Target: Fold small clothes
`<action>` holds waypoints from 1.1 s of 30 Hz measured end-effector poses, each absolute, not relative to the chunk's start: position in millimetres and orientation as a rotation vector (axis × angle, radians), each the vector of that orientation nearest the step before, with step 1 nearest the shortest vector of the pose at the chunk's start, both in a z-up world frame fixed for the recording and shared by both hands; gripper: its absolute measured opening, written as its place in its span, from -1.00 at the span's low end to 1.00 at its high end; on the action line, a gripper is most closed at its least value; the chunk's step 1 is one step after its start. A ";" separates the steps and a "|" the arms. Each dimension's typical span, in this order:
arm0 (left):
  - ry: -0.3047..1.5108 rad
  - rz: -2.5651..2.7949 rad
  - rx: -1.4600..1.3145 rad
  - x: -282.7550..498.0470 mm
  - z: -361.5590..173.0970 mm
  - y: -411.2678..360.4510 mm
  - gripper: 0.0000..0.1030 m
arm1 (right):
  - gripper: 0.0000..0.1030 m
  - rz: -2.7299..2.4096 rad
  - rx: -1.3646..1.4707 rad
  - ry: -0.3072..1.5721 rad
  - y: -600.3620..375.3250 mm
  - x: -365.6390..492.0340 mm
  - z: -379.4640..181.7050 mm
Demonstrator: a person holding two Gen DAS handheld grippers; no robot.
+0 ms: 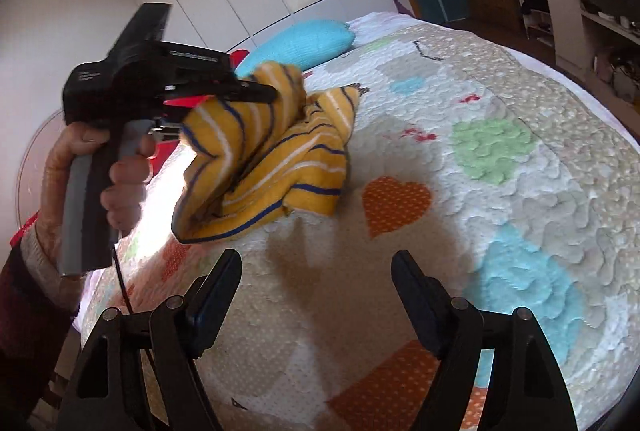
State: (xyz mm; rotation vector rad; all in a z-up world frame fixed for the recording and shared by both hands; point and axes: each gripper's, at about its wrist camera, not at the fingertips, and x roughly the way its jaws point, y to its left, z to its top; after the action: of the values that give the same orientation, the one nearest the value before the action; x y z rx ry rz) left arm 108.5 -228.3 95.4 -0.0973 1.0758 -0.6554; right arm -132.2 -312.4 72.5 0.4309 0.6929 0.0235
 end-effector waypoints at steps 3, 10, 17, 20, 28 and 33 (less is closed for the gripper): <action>1.079 -0.685 -0.158 97.9 89.9 -240.4 -0.13 | 0.59 0.002 0.435 0.691 -323.1 -139.8 74.4; 0.925 -0.682 -0.095 42.0 138.4 -185.6 0.49 | 0.59 0.014 0.413 0.662 -329.7 -133.2 89.0; 0.895 -0.432 -0.011 5.3 126.4 -103.5 0.52 | 0.59 0.135 0.306 0.543 -294.4 -76.9 149.9; 0.944 -0.395 -0.073 3.9 110.5 -80.3 0.52 | 0.59 0.082 0.216 0.610 -280.7 -29.3 146.0; 0.948 -0.369 -0.147 -12.3 98.4 -44.6 0.52 | -0.84 0.077 0.447 0.855 -329.3 -9.8 67.1; 0.983 -0.352 -0.181 -15.9 86.7 -35.1 0.52 | -0.75 0.069 0.493 0.913 -344.0 -26.7 50.2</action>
State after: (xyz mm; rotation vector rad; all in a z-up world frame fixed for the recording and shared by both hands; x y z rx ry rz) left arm -15.9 -35.1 86.7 -0.1813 0.9827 -0.3517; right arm -26.7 -344.0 50.2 0.4928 0.9128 0.0693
